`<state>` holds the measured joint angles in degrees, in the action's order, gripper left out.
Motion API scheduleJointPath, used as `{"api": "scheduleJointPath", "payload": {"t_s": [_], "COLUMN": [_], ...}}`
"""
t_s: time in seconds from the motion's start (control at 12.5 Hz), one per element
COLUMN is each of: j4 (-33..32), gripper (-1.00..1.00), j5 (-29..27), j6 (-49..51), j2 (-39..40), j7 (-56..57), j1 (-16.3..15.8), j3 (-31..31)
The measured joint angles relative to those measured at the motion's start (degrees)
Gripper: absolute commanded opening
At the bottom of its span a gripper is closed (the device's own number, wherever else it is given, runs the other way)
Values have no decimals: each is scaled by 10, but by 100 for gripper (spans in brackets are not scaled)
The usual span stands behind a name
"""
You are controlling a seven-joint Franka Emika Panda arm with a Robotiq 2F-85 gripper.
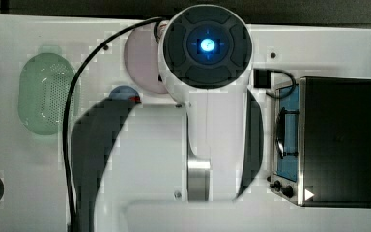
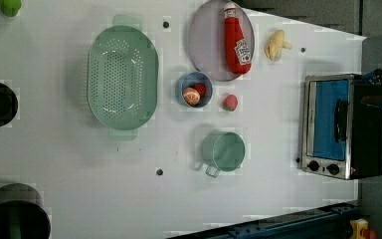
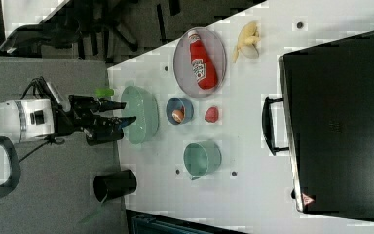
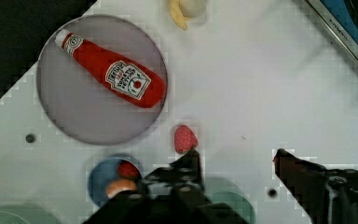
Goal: Flap open oven.
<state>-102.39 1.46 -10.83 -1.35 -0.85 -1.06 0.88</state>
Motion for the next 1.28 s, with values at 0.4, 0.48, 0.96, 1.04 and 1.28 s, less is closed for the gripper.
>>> {"api": "scheduleJointPath", "payload": {"t_s": [0.4,0.48,0.96,1.04,1.28], "j4": [-76,-59,-62,-71,-101], "gripper": [100,90,-55,-65,-65], "j5": [-4,-7,-11,-11,-8], "j6": [103,98,83,86,82], "j2": [-149,-157,-141,-137,-120], "j7": [-14,-15,-16,-16,-17], "j1": [10,11,9,9,7], "j3": [37,38,41,46,67]}}
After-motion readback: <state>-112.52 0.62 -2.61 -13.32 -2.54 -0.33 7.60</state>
